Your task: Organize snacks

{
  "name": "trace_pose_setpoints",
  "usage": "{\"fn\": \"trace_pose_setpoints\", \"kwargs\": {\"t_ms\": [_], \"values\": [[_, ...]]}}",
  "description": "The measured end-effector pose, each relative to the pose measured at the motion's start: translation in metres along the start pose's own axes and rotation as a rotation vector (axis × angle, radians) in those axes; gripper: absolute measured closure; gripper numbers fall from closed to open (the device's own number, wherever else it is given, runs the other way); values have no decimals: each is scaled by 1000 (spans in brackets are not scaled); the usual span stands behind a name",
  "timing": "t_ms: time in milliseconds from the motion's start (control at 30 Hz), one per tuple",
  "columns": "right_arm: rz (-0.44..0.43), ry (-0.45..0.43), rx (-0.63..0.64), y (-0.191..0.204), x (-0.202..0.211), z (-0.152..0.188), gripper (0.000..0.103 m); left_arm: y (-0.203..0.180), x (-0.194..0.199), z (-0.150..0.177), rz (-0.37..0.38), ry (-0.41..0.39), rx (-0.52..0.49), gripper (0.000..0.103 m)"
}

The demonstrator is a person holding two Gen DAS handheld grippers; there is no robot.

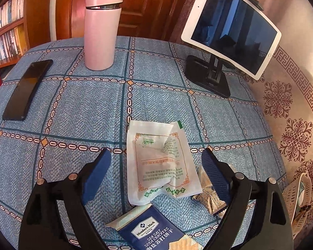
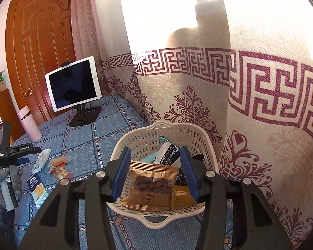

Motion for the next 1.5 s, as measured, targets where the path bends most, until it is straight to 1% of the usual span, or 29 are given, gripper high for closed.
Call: {"fn": "trace_pose_setpoints", "kwargs": {"t_ms": [33, 67, 167, 233, 300, 333, 367, 400, 433, 467, 533, 567, 600, 633, 733, 1000, 1233, 1300, 1400, 1500], "values": [[-2, 1, -2, 0, 0, 0, 54, -4, -3, 2, 2, 8, -16, 8], [-3, 1, -4, 0, 0, 0, 54, -7, -7, 4, 3, 17, -37, 6], [-11, 1, -6, 2, 1, 0, 54, -12, -21, 12, -45, 52, -89, 6], [-17, -1, -4, 3, 3, 0, 54, -12, -30, 18, -55, 76, -101, 6], [-23, 0, -2, 6, 4, 1, 54, -9, -38, 23, -85, 82, -126, 8], [-26, 0, 0, 7, 4, 1, 54, -9, -39, 24, -101, 73, -143, 13], [-29, 0, 2, 8, 4, 1, 54, -8, -38, 23, -120, 56, -165, 20], [-32, 1, 3, 9, 4, 1, 54, -6, -37, 22, -155, 45, -186, 35], [-35, 1, 4, 10, 4, 1, 54, -5, -36, 20, -158, 37, -191, 46], [-37, 0, 3, 11, 4, 1, 54, -2, -35, 19, -149, 35, -181, 49], [-40, 1, 4, 12, 3, 1, 54, 3, -31, 15, -123, 37, -157, 52], [-41, 1, 5, 12, 3, 1, 54, 5, -29, 14, -125, 28, -155, 53], [-42, 1, 5, 13, 3, 1, 54, 6, -25, 12, -127, 15, -159, 56], [-43, 1, 5, 13, 3, 1, 54, 7, -20, 11, -126, 1, -162, 61], [-45, -2, 3, 14, 4, 0, 54, 9, -10, 6, -108, -14, -144, 72], [-44, -5, 0, 12, 7, 1, 54, 13, 9, 3, -97, -44, -121, 78], [-51, -7, -1, 13, 9, 1, 54, 3, 34, -3, -44, -85, -100, 80], [-51, -6, -4, 12, 9, 1, 54, -4, 43, -5, -18, -101, -102, 84], [-52, -7, -6, 11, 11, 2, 54, -16, 57, -9, 15, -134, -117, 86], [-52, -10, -10, 10, 14, 1, 54, -21, 65, -13, 15, -155, -121, 86]]}}
Point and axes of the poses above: each gripper's, at about its wrist camera, not at the fingertips, and x roughly against the way its jaws point, y to its left, z to its underside, the point moved 6 cm from there along -x, roughly the way its jaws point, and after that the axes turned 10 degrees about -y, right-handed, at the moved point
